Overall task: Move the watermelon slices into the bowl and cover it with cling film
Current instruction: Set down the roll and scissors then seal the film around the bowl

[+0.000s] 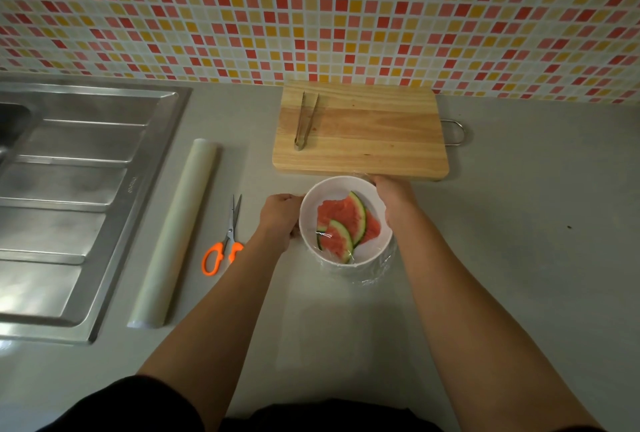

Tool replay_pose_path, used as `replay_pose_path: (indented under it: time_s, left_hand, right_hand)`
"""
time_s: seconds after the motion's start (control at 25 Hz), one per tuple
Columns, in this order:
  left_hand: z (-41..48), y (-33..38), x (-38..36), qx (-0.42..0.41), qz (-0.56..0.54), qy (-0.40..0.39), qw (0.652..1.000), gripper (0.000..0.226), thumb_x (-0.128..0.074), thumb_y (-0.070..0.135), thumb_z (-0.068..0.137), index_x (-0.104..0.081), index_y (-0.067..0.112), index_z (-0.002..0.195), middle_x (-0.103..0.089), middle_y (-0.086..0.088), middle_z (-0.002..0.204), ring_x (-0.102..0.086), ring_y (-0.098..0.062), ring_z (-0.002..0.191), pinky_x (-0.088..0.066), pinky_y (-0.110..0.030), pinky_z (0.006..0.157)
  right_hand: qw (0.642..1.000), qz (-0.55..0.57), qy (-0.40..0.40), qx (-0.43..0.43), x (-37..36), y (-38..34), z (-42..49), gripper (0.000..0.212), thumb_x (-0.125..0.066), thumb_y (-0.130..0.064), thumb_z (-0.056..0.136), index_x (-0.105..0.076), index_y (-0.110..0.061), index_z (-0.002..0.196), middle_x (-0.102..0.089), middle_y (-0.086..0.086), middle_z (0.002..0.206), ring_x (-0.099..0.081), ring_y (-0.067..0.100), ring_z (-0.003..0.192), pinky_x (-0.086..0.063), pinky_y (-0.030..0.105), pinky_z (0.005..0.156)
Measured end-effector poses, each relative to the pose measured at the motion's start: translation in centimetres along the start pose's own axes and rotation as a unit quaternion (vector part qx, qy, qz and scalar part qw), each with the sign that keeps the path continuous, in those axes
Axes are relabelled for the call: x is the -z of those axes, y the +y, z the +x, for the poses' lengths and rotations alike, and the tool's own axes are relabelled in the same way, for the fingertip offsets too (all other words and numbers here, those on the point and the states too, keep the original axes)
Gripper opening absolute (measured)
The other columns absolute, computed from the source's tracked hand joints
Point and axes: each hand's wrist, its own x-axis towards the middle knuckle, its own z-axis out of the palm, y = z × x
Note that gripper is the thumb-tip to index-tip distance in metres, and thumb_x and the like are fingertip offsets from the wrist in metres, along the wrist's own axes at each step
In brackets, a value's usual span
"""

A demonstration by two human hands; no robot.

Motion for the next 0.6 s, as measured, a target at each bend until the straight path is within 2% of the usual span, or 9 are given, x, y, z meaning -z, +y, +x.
replay_pose_path:
  time_s: [0.12,0.2,0.28,0.36,0.44,0.6]
  left_hand:
    - [0.0,0.0,-0.2,-0.019,0.032,0.044,0.998,0.014,-0.064,0.019,0.071,-0.065,0.006,0.075,-0.060,-0.007,0.063,-0.045,-0.020,0.048,-0.039,-0.026,0.048]
    - [0.0,0.1,-0.4,-0.043,0.069,0.102,0.991,0.017,-0.067,0.028,0.077,-0.062,0.012,0.077,-0.063,-0.001,0.071,-0.054,-0.019,0.061,-0.048,-0.028,0.057]
    - [0.0,0.2,-0.4,-0.064,0.117,0.145,0.980,0.023,-0.067,0.038,0.078,-0.056,0.018,0.073,-0.058,0.005,0.071,-0.055,-0.017,0.068,-0.045,-0.026,0.057]
    - [0.0,0.2,-0.4,-0.057,0.124,0.153,0.979,0.028,-0.066,0.044,0.079,-0.055,0.019,0.076,-0.056,0.007,0.071,-0.055,-0.016,0.069,-0.042,-0.026,0.057]
    - [0.0,-0.2,-0.3,-0.066,0.123,0.153,0.978,0.031,-0.062,0.049,0.082,-0.056,0.018,0.081,-0.058,0.005,0.073,-0.056,-0.018,0.072,-0.040,-0.028,0.063]
    - [-0.3,-1.6,0.1,-0.120,0.180,0.170,0.962,0.039,-0.046,0.058,0.087,-0.054,0.020,0.085,-0.062,-0.001,0.083,-0.057,-0.023,0.078,-0.041,-0.031,0.068]
  right_hand:
    - [0.999,-0.009,0.019,0.037,-0.2,0.2,-0.1,0.009,-0.056,-0.016,0.080,-0.062,-0.010,0.078,-0.060,0.008,0.077,-0.049,0.019,0.066,-0.038,0.029,0.062]
    - [0.999,-0.004,0.021,0.045,-0.2,0.3,-0.1,0.010,-0.056,-0.016,0.080,-0.063,-0.010,0.076,-0.059,0.007,0.075,-0.048,0.018,0.067,-0.038,0.029,0.062]
    - [0.999,-0.006,0.019,0.042,-0.2,0.3,0.0,0.014,-0.057,-0.017,0.080,-0.066,-0.006,0.081,-0.060,0.006,0.077,-0.049,0.018,0.069,-0.038,0.029,0.064]
    - [0.999,-0.013,0.012,0.043,-0.1,0.4,0.1,0.016,-0.059,-0.019,0.081,-0.067,-0.005,0.083,-0.060,0.005,0.078,-0.049,0.017,0.071,-0.038,0.029,0.065]
    - [0.998,-0.018,0.014,0.056,-0.1,0.4,0.1,0.016,-0.059,-0.021,0.082,-0.064,-0.011,0.070,-0.059,0.003,0.076,-0.049,0.016,0.070,-0.039,0.028,0.066]
    - [0.997,-0.028,0.026,0.070,-0.1,0.4,0.1,0.031,-0.059,-0.022,0.083,-0.050,-0.016,0.053,-0.053,-0.002,0.065,-0.045,0.015,0.066,-0.037,0.027,0.065]
